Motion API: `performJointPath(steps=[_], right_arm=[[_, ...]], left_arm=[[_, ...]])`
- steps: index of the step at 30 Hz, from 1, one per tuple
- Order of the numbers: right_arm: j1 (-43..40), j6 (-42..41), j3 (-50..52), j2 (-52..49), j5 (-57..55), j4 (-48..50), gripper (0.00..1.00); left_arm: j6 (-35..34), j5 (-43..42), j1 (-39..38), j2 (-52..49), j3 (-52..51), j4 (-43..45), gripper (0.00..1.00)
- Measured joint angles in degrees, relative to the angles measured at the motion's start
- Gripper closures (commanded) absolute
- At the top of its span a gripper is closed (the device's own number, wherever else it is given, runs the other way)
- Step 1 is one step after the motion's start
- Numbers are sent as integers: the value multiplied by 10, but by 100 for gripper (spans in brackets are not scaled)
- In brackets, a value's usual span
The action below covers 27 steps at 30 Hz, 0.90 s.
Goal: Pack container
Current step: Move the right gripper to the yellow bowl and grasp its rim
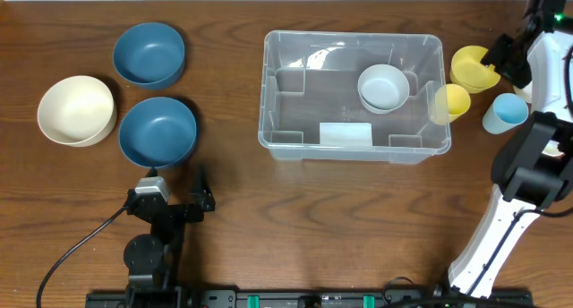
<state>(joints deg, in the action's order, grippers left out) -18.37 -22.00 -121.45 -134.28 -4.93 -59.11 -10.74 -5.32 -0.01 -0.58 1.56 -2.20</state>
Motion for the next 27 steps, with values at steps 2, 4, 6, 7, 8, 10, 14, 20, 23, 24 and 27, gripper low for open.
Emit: performJointPath(steps=[2,4,6,7,8,10,14,20,23,24,27], right_arm=[[-2,1,0,-12,1,0,42],[-3,1,0,-23,2,1,45],[-4,2,0,-30,4,2,50],[-4,3,0,-32,5,3,51],[-4,3,0,-33,5,3,53],[-5,3,0,-33,7,6,58],[-9,3,0,-34,7,10,61],[-12,3,0,-49,7,12,66],[-12,3,0,-58,7,13,68],[-12,3,0,-59,8,13,68],[-12,4,0,-60,9,14,75]], left_arm=[[0,0,0,0,0,0,2],[0,0,0,0,0,0,2],[0,0,0,0,0,0,2],[0,0,0,0,0,0,2],[0,0,0,0,0,0,2],[0,0,0,0,0,0,2],[0,0,0,0,0,0,2],[0,0,0,0,0,0,2],[0,0,0,0,0,0,2],[0,0,0,0,0,0,2],[0,0,0,0,0,0,2]])
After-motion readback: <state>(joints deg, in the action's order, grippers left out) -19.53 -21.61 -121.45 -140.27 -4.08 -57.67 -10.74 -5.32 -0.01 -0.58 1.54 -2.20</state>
